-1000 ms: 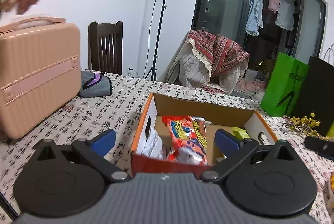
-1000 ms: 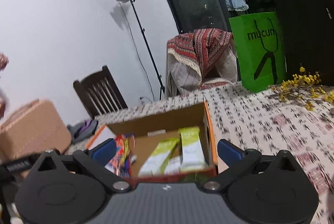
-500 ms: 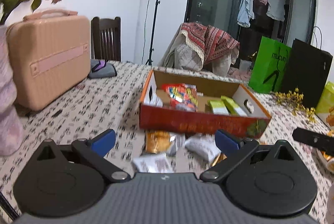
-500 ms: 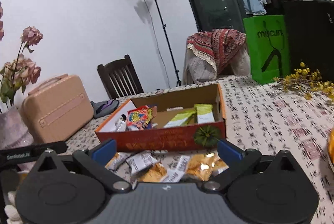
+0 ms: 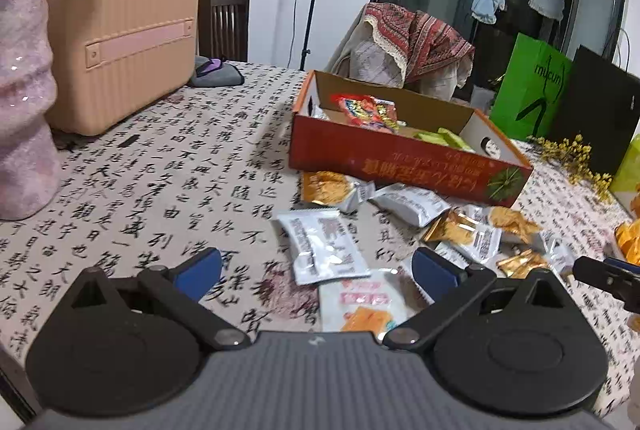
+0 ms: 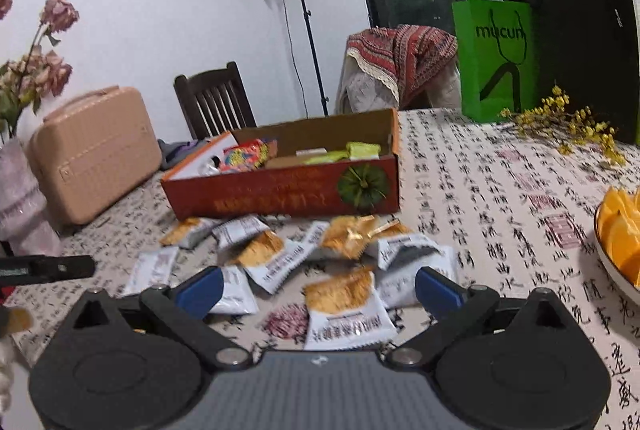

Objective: Organize snacks
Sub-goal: 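Move back to the pile and grasp a cracker packet with the right gripper, then grasp the pink fish-tofu packet with the left gripper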

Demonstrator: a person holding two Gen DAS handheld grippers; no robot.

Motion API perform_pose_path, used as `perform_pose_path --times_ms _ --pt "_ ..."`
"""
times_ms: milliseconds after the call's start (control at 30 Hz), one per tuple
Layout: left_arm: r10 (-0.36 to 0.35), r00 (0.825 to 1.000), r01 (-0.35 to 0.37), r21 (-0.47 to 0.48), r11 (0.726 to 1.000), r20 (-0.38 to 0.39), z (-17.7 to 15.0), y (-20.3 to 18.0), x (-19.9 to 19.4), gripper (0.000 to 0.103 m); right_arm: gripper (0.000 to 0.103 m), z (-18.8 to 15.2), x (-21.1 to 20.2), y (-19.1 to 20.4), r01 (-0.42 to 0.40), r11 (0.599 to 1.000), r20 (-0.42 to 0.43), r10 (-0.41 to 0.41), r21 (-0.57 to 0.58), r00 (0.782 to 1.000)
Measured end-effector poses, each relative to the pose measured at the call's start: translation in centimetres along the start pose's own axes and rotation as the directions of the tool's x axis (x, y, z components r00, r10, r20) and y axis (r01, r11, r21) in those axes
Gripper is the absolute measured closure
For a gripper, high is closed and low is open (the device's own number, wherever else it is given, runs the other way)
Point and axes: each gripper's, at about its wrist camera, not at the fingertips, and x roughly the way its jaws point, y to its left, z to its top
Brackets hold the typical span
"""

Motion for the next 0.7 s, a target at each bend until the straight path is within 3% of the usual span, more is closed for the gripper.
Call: perform_pose_path --times_ms 100,267,367,467,700 --pt "0.017 1.0 -0.017 0.005 1.0 0.0 -0.3 0.2 -0.7 0.0 0.01 -0.5 1.5 0.2 0.008 1.0 -0.045 -0.008 -0.015 0.999" --pt "0.033 0.999 -0.033 -0.019 0.999 -0.005 -1.0 1.2 -1.3 0.0 0.02 -1.1 5.3 1.2 0.103 0.989 -0.104 -0.114 -0.108 0.988" --pt "0.043 0.999 -0.043 -0.027 0.999 -0.011 -1.1 1.6 -1.4 0.0 0.027 -1.4 7.0 1.4 0.117 0.984 -0.141 -0.135 -0.132 0.981" --pt "0.044 0.999 -0.045 -0.028 0.999 -0.019 -1.2 1.7 -1.3 0.0 0.049 -1.6 7.0 1.9 0.116 0.983 -0.135 -0.136 -0.144 0.981" --pt "0.009 0.999 -0.01 -0.011 1.0 -0.054 -1.3 0.9 0.1 0.0 0.053 -1.5 4.8 2.3 0.109 0.986 -0.071 -0.118 -0.13 0.99"
